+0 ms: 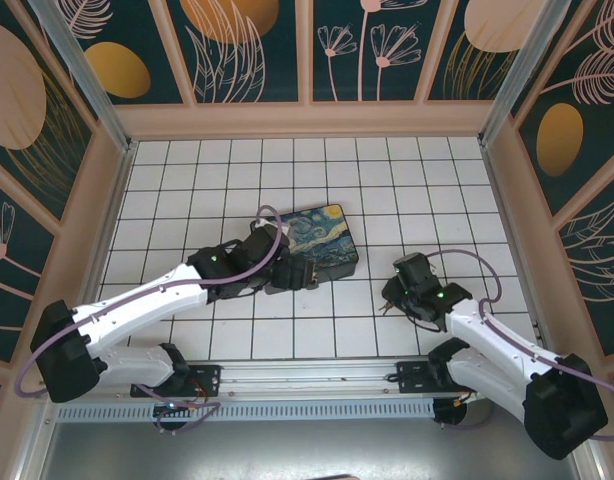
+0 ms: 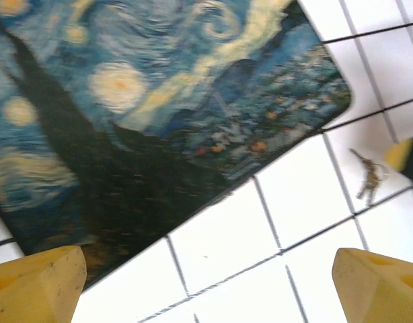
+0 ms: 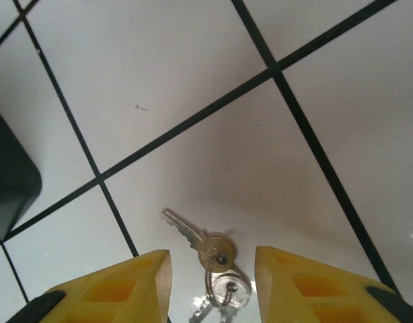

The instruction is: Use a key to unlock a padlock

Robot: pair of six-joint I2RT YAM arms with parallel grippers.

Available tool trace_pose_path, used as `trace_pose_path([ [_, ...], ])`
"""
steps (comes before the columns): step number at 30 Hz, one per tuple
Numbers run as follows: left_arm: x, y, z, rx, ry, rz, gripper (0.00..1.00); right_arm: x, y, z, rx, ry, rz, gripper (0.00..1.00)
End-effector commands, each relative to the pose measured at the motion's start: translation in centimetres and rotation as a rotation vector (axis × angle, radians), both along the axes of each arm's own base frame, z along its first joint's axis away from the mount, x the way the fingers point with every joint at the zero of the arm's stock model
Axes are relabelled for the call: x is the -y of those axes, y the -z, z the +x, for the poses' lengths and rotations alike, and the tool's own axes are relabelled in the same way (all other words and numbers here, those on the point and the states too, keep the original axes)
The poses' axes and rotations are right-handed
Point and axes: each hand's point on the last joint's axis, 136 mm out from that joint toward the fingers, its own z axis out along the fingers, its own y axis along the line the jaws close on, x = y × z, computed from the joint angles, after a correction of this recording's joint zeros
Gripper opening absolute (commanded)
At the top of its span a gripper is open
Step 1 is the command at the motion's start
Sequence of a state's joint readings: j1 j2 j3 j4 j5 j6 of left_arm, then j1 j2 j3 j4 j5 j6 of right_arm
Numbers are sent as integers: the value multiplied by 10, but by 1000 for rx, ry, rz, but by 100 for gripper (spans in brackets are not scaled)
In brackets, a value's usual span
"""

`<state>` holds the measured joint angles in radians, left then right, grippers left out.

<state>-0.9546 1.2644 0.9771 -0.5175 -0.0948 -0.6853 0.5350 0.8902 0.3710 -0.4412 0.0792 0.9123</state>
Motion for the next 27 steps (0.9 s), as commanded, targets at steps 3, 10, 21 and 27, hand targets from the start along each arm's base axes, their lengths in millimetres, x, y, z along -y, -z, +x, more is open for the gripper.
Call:
trace_pose_path([
  [3,41,-7,-17,-42,68,-96,94,-14,-8,9,95,2,109,38],
  [10,53,14,-22,-118,53,-118,91,-8,1,4,48,-2,60,42],
  [21,29,70,-38,-218,-18,-35,91,-6,-10,12,80,-21,31,41],
  [27,14,89,-9,-120,-72,43,91,-6,-17,17,83,-40,10,41],
])
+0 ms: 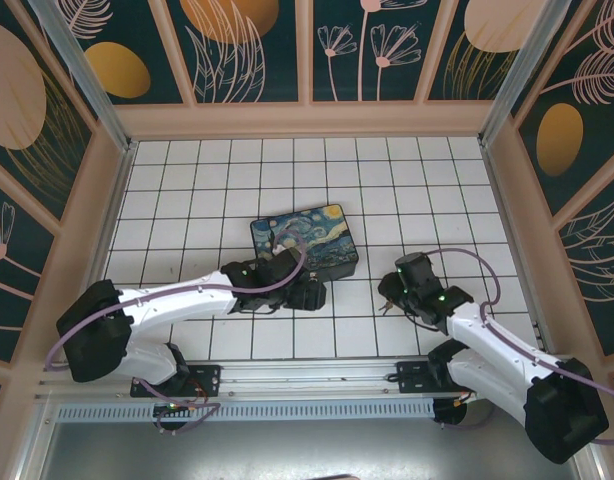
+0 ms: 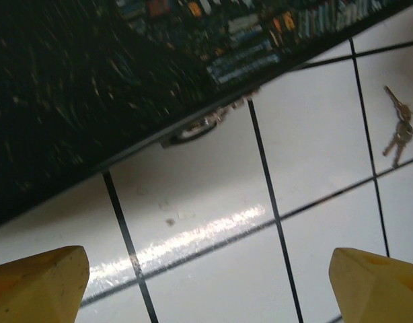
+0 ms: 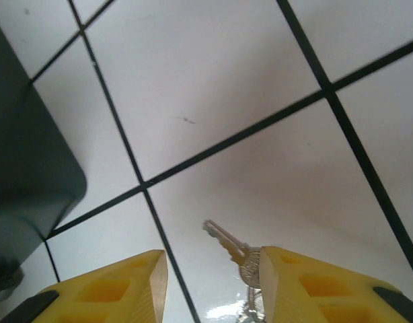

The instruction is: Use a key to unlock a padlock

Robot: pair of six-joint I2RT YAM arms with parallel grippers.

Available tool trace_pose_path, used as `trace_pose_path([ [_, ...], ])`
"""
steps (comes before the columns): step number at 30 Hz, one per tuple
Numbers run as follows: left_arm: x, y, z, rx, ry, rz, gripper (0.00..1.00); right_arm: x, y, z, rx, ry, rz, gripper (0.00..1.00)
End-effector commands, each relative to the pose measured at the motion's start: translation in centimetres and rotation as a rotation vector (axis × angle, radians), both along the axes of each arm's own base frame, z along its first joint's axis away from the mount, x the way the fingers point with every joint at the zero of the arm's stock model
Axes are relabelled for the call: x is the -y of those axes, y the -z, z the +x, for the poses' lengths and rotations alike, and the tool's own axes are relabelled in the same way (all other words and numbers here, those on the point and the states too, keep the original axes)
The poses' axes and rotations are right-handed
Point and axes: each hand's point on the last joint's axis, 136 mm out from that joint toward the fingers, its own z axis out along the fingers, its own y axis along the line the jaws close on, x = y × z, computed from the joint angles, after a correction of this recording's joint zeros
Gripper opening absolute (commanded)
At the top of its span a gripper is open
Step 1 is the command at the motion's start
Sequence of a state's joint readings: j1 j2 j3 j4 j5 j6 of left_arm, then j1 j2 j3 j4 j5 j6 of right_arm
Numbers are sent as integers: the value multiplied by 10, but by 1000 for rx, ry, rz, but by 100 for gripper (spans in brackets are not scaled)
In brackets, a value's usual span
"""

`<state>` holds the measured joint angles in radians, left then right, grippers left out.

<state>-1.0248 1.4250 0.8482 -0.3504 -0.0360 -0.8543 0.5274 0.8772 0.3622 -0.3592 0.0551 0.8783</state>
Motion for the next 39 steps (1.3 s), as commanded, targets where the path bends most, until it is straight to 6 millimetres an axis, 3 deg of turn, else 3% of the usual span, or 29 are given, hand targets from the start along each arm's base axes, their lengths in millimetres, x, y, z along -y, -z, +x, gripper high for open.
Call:
trace_pose_path([
  [1,-13,12,23,70,-56,29,91,4,-7,5,12,-8,-34,42],
  [7,-13,6,56,164,-85,2,90,4,-2,2,-1,-19,-27,42],
  [10,-1,9,69,189,-63,3,90,4,1,2,-9,-24,-25,42],
  [15,33,18,69,127,9,-62,87,9,1,2,-14,-16,-36,41],
  [20,33,23,86,122,-128,-37,92,12,-6,8,14,3,-11,41],
  [21,28,33,89,115,-165,-9,93,12,-7,9,22,7,-5,41],
  [26,36,23,117,148,-328,-50,94,12,-9,12,29,5,-7,41],
  [34,54,11,155,203,-369,-80,95,2,3,8,-12,-52,16,39],
  [37,56,3,153,215,-290,-73,94,1,4,5,-28,-68,11,36],
  [39,65,-2,134,165,-175,-108,92,1,5,0,-44,-78,13,35],
])
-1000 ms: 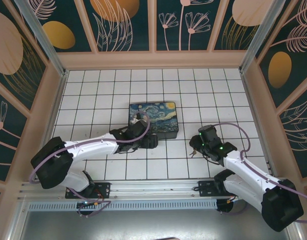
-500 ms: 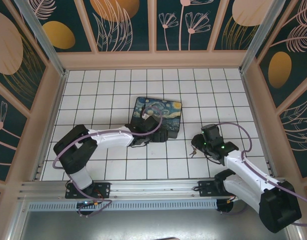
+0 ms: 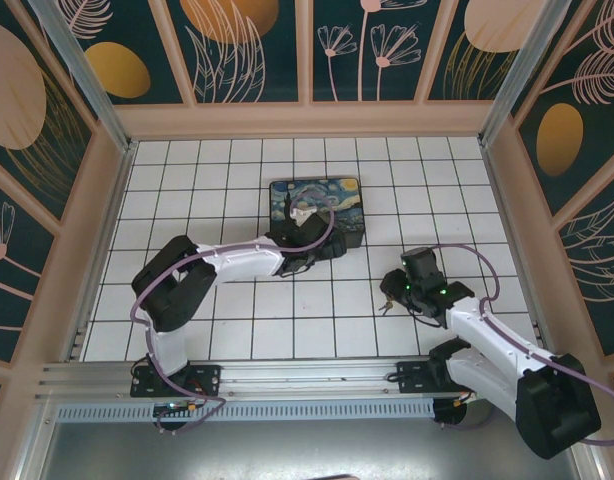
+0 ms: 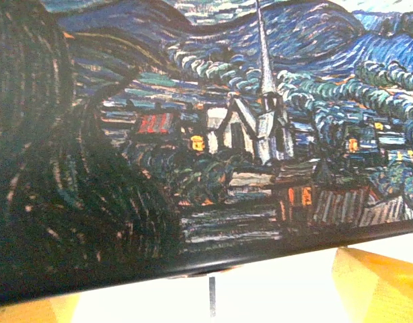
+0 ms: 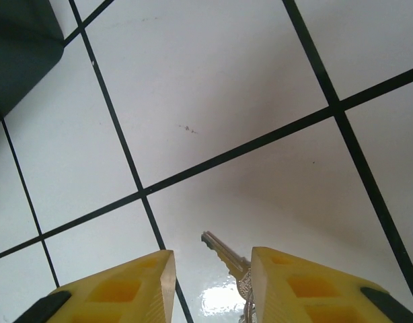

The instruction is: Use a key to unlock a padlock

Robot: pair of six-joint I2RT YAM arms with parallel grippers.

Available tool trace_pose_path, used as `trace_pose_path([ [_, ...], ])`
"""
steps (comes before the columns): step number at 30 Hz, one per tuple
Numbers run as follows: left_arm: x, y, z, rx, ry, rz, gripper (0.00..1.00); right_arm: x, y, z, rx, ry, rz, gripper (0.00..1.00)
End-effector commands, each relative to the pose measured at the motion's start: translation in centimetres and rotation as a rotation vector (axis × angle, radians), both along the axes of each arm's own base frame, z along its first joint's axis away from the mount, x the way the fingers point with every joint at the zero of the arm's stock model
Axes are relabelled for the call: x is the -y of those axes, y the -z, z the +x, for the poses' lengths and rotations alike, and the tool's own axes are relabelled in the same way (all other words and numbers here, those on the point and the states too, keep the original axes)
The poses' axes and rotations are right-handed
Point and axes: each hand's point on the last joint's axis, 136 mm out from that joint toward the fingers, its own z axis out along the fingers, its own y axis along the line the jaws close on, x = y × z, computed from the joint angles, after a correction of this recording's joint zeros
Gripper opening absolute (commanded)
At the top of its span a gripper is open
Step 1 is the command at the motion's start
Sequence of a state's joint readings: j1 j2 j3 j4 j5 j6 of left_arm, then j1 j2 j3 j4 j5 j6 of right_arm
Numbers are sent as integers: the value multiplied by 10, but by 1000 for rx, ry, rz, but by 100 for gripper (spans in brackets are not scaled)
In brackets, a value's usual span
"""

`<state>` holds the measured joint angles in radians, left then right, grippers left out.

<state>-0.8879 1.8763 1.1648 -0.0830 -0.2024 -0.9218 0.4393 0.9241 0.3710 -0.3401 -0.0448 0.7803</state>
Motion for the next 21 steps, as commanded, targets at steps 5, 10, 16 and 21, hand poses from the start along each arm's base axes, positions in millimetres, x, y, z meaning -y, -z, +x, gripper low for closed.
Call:
trace_pose_path([
  [5,13,-10,-90,-125,400,6,91,2,7,-13,-45,-14,1,34],
  [10,20,-16,-123,-173,466,-71,90,7,21,-17,-69,22,-7,35],
  [16,33,-18,-121,-156,463,-103,90,4,21,-15,-48,10,19,34],
  [21,38,-22,-116,-133,462,-107,90,0,24,-16,-75,-5,24,33],
])
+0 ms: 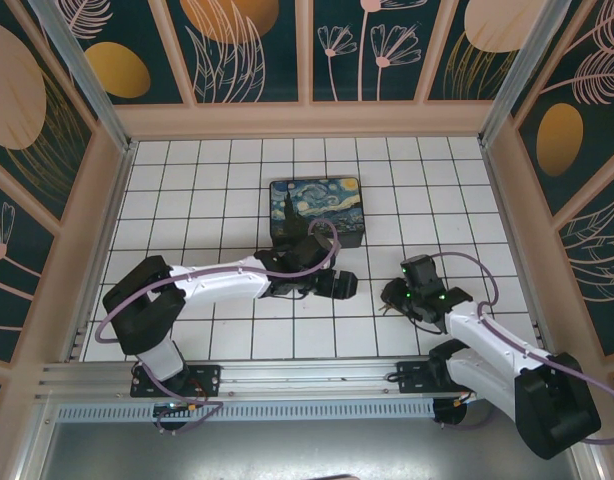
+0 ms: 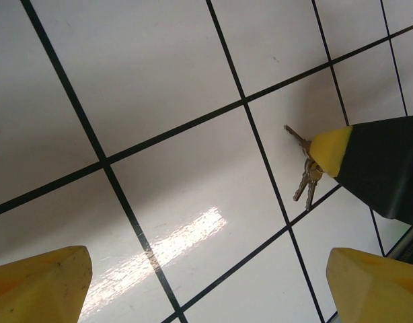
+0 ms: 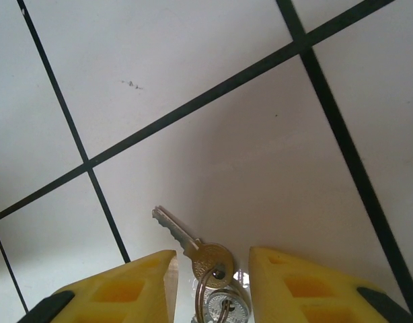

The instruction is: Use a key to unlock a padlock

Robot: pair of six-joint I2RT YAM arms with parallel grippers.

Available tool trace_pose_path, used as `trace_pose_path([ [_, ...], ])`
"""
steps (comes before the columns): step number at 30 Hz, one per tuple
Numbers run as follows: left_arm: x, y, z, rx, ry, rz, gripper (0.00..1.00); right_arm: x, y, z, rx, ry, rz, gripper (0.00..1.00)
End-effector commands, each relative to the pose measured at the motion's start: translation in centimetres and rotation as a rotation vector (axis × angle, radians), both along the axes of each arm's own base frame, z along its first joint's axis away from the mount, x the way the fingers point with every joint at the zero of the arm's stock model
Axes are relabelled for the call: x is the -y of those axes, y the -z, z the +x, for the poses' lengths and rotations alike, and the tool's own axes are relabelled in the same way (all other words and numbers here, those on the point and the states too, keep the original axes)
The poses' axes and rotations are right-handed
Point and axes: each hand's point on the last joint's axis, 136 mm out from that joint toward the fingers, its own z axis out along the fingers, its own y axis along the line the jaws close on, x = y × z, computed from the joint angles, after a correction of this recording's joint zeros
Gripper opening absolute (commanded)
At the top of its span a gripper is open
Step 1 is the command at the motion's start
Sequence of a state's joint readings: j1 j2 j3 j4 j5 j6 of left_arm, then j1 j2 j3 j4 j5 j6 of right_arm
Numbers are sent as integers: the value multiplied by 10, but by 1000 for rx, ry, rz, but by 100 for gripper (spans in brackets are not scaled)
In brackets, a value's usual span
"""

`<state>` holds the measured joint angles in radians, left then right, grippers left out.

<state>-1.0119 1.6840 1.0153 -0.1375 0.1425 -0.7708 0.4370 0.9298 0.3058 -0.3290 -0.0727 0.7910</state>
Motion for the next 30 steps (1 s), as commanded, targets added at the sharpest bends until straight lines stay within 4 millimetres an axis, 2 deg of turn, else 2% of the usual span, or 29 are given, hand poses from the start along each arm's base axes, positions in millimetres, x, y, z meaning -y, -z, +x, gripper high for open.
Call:
trace_pose_path([
  [1,7,-6,6,21,-1,-21,90,-5,1,2,-15,-6,22,32],
  [21,-2,-7,22,91,-15,15,90,-17,4,3,-63,-73,10,30],
  [30,-11,-5,31,95,-35,17,90,-22,-4,9,-74,-147,-96,36],
])
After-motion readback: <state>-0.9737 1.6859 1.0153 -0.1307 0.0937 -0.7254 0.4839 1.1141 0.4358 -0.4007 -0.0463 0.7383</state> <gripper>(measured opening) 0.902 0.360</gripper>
